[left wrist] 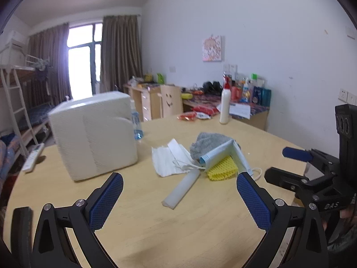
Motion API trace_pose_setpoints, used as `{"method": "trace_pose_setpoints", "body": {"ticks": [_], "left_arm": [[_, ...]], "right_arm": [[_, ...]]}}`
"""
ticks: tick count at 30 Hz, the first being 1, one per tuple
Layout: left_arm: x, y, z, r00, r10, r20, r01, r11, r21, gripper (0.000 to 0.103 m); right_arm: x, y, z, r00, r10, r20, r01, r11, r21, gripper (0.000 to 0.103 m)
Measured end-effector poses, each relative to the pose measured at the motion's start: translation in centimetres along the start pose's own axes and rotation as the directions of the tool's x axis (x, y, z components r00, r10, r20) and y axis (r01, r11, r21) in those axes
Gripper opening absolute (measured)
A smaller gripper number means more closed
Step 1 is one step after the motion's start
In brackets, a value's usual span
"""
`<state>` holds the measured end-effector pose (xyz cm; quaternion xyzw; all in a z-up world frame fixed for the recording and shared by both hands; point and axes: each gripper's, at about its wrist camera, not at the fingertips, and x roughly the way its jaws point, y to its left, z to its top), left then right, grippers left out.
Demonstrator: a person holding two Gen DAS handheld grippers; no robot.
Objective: Organize soft objects
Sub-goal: 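Close right gripper on blue surgical mask while left gripper approaches white tube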
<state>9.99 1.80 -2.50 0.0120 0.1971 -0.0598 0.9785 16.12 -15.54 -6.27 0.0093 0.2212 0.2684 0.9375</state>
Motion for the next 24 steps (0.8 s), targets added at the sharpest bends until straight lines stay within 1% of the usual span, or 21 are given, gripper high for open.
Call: {"method": "trace_pose_setpoints", "body": {"ticks": [4,8,11,15,21,24], "left_arm": [[1.7,0.3,0.3,0.998,-0.039,-0.051,0.039,0.999,-0.003,0.102],[3.4,0.3,0.5,0.995,-0.043,-0.092,0.045,0.999,0.015,0.102],[4.6,0.4,0.5,0.99,-0.066,-0.122,0.068,0.998,0.01,0.102],[6.5,0.7,0.5,0.98,-0.09,-0.179,0.089,0.996,-0.012,0.102],[9.5,1.4,-0.1,0.956,-0.108,-0.274,0.101,0.994,-0.039,0.102],[10.4,1.4,-0.3,0.946,-0.125,-0.3,0.117,0.992,-0.044,0.101]], "right_arm": [[0.8,-0.4,0.2,1.0,-0.02,-0.017,0.02,1.0,-0.003,0.103],[1.7,-0.8,0.5,0.999,-0.029,-0.037,0.029,1.0,0.008,0.103],[2.4,-1.2,0.7,0.998,-0.031,-0.051,0.032,0.999,0.019,0.103],[3.5,-2.4,0.9,0.997,-0.001,-0.083,0.006,0.998,0.06,0.103],[4.9,-3.0,0.9,0.992,-0.043,-0.121,0.049,0.998,0.049,0.103],[5.7,-3.3,1.0,0.989,-0.052,-0.139,0.058,0.997,0.044,0.103]]}}
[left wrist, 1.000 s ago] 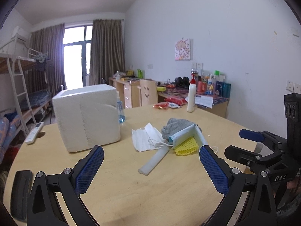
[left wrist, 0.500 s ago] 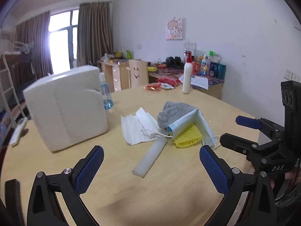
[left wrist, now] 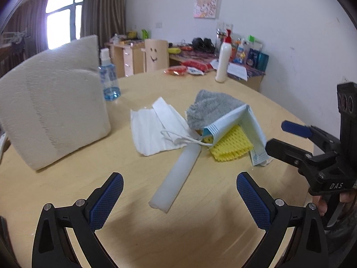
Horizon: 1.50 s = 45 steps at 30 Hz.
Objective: Organize soft objects
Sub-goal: 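Close right gripper on blue surgical mask while left gripper approaches white tube, then close left gripper around the white plastic tube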
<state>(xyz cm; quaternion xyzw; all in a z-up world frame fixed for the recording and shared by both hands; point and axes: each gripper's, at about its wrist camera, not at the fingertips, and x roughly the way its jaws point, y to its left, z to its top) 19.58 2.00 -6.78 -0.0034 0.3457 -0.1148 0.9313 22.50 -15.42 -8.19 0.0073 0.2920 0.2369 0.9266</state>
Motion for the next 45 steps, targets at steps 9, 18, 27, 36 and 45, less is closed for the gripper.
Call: {"method": "trace_pose_setpoints", "body": {"ticks": [9,18,27,36,45], "left_arm": [[3.3,0.2,0.3,0.993,-0.04,-0.114,0.044,0.999,0.032,0.078],[4.8,0.7,0.0,0.983,-0.059,-0.174,0.065,0.997,0.03,0.059],[4.7,0.4,-0.3,0.983,-0.033,-0.18,0.044,0.997,0.061,0.03],[4.4,0.7,-0.5,0.985,-0.006,-0.174,0.016,0.998,0.058,0.027],[4.2,0.9,-0.5,0.985,-0.026,-0.171,0.032,0.999,0.035,0.022]], "right_arm": [[1.3,-0.7,0.2,1.0,0.015,-0.023,-0.015,1.0,0.002,0.103],[2.9,-0.8,0.1,0.996,0.024,-0.083,-0.024,1.0,-0.01,0.086],[3.4,-0.7,0.3,0.993,-0.002,-0.116,-0.001,1.0,-0.025,0.056],[3.7,-1.4,0.2,0.991,-0.026,-0.133,0.027,1.0,0.006,0.03],[2.7,-1.8,0.5,0.995,-0.02,-0.103,0.024,0.999,0.042,0.019]]}}
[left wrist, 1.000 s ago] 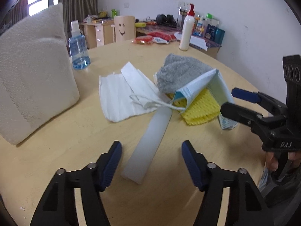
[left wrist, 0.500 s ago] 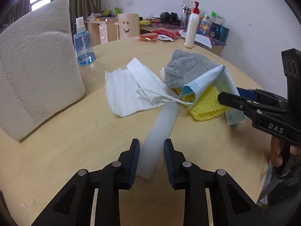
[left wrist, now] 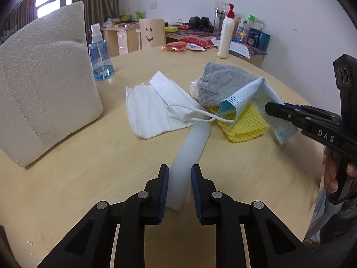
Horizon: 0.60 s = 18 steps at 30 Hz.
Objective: Organize soft objects
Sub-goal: 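Close left gripper around the white plastic tube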
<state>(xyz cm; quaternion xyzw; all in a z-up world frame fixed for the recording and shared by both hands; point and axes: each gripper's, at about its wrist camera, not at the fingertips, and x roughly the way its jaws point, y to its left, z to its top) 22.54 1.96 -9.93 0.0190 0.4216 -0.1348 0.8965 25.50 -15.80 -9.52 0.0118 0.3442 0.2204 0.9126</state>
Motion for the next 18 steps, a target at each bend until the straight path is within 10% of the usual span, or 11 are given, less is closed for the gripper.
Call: {"method": "trace_pose_setpoints", "body": {"ticks": [12,18], "left_arm": [[-1.0,-0.3,-0.1,0.998,-0.037,0.049,0.035,0.999,0.026,0.01],[-1.1,-0.7,0.0,0.998,-0.04,0.049,0.038,0.998,0.048,0.054]], "right_arm": [[-1.7,0.2,0.3,0.999,-0.011,0.037,0.011,1.0,0.007,0.016],[-1.7,0.2,-0.2,1.0,-0.014,0.024,0.014,1.0,0.011,0.016]]}}
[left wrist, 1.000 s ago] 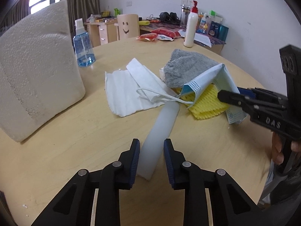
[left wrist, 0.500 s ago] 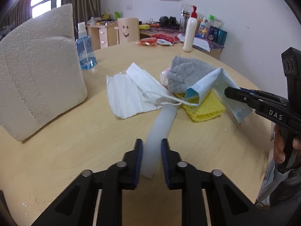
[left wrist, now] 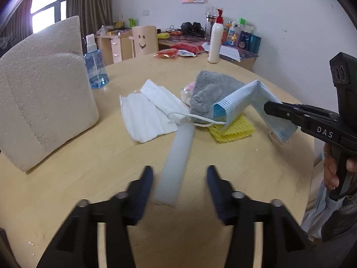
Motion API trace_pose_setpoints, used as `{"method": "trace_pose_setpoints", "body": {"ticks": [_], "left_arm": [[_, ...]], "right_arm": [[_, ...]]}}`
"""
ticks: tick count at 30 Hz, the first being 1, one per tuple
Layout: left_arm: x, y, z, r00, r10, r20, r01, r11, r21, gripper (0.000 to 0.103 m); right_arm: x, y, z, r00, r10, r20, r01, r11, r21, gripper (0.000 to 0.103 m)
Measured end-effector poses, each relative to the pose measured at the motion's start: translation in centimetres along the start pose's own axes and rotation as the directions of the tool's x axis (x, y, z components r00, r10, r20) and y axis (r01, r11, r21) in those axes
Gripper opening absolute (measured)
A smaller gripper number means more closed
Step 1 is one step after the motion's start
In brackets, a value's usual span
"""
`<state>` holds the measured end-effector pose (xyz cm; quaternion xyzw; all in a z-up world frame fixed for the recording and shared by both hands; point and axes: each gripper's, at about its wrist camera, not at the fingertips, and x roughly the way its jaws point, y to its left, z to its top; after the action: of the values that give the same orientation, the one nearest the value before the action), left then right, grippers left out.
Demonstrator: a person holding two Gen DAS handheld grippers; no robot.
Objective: Organize soft objects
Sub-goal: 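Close left gripper around the white plastic tube, then lift white tube with left gripper while right gripper lifts blue mask toward styrofoam box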
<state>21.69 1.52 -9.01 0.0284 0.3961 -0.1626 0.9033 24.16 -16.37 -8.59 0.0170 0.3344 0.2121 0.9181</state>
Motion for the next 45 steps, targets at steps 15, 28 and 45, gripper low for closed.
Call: {"method": "trace_pose_setpoints", "body": {"ticks": [15,28,45], "left_arm": [[1.5,0.5,-0.1,0.998,0.033,-0.057,-0.033,0.999,0.0,0.014],[-1.7,-0.1,0.1,0.998,-0.006,0.064,0.006,1.0,0.006,0.013],[-9.6,-1.0,-1.4,0.971,-0.054,0.235,0.055,0.998,0.001,0.014]], "right_arm": [[-0.6,-0.7,-0.3,1.0,0.023,0.02,-0.023,1.0,0.02,0.016],[-3.3,-0.8,0.8,0.995,0.042,0.088,-0.046,0.998,0.046,0.016],[-6.5,-0.8,2.7,0.981,-0.014,0.193,0.002,0.998,0.061,0.016]]}}
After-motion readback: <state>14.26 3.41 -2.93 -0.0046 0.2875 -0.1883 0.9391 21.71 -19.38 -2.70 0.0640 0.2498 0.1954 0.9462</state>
